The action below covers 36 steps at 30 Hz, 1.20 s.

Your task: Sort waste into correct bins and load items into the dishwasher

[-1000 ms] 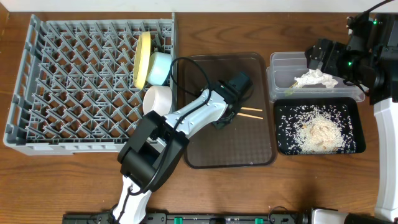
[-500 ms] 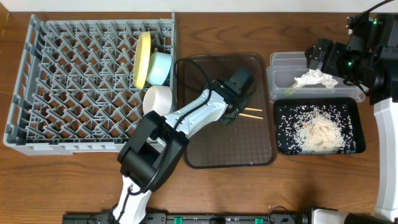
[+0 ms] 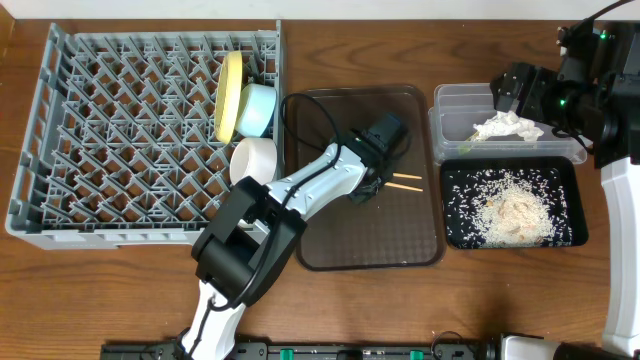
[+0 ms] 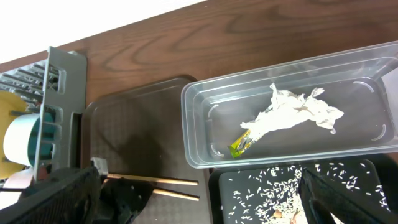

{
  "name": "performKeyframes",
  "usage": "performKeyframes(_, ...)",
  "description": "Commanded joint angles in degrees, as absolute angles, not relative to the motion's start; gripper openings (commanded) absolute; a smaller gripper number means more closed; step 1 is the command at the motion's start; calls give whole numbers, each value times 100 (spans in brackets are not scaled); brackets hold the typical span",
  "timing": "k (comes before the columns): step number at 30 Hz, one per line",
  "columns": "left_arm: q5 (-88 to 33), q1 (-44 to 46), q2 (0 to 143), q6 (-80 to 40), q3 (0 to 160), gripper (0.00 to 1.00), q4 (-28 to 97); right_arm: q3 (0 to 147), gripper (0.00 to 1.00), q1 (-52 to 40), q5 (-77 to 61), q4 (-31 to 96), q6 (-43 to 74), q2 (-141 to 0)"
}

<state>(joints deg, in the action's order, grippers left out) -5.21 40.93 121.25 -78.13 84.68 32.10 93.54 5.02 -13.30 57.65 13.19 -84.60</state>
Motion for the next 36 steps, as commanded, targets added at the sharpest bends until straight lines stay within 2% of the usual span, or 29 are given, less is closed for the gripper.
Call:
performKeyframes(1, -561, 4056, 12628, -7765, 8433, 38, 3201, 9362, 99, 519, -1352, 5771, 1367, -8475)
performKeyframes(11, -2005, 3907, 12676, -7566, 8433, 33, 3583, 9362, 99, 519, -1352, 5771, 1367, -8477)
performKeyframes(27, -1785, 3815, 12595, -7535, 8442, 19, 3487, 9362, 99, 519, -1352, 5771, 1367, -8477)
performKeyframes(31, -1791, 3758, 12221, -6853, 8527, 19, 3485, 9362, 99, 519, -1352, 5771, 1367, -8475)
performKeyframes(36, -1772, 3723, 11345, -4115, 8689, 44, 3238, 9362, 99, 519, -1352, 5771, 1367, -8475)
